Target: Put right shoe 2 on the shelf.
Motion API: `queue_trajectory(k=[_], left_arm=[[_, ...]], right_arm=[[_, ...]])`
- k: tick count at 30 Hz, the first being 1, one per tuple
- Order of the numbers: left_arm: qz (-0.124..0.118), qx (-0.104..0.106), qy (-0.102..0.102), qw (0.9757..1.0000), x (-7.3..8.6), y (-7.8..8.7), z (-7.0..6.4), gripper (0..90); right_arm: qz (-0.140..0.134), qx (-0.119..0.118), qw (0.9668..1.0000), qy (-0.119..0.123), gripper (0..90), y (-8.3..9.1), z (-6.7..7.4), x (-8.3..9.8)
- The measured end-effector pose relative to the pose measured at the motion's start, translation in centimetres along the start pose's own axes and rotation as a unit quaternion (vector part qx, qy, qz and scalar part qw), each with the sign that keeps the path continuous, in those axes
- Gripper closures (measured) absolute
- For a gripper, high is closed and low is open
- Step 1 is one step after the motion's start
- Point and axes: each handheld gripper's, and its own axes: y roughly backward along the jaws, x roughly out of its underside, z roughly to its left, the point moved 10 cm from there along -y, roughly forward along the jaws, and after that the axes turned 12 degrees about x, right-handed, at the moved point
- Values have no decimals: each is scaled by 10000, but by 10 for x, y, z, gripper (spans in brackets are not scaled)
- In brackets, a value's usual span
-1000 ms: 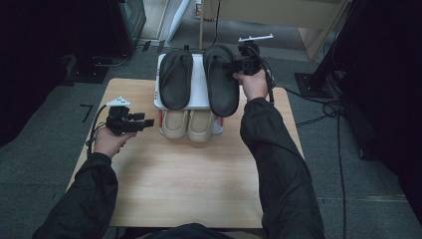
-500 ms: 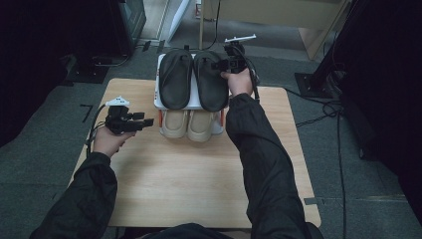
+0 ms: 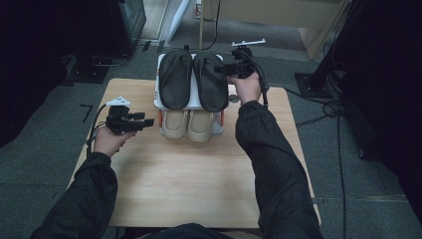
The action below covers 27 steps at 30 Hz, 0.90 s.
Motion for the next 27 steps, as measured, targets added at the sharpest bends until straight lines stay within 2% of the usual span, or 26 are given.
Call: queue_trajectory(k=[3, 7, 9, 13, 17, 20, 22, 27], left_arm=[[-28, 6, 8, 10000, -1, 1, -1, 408], [-41, -5, -22, 10000, -1, 1, -2, 409], [-9, -18, -30, 10000, 0, 0, -2, 409], [26, -69, -52, 10000, 0, -1, 0, 410], [-87, -73, -18, 9999, -2, 3, 1, 412], [-84, -93, -15, 9999, -1, 5, 2, 412], [-87, -91, -22, 9999, -2, 5, 2, 412], [-27, -87, -34, 10000, 0, 3, 1, 411]], right_arm=[[-114, -52, 9998, 167, 594, 19, 0, 4], [-218, -43, 9982, 561, 674, 39, 2, 18], [-202, 15, 9969, 759, 676, 45, 1, 28], [-240, -75, 9968, 761, 640, 52, -1, 52], [-226, -25, 9962, 836, 632, 54, -4, 74], [-174, -49, 9956, 921, 629, 55, -3, 90], [-165, -171, 9953, 939, 613, 57, 0, 98], [-171, -305, 9952, 916, 603, 59, 2, 108]])
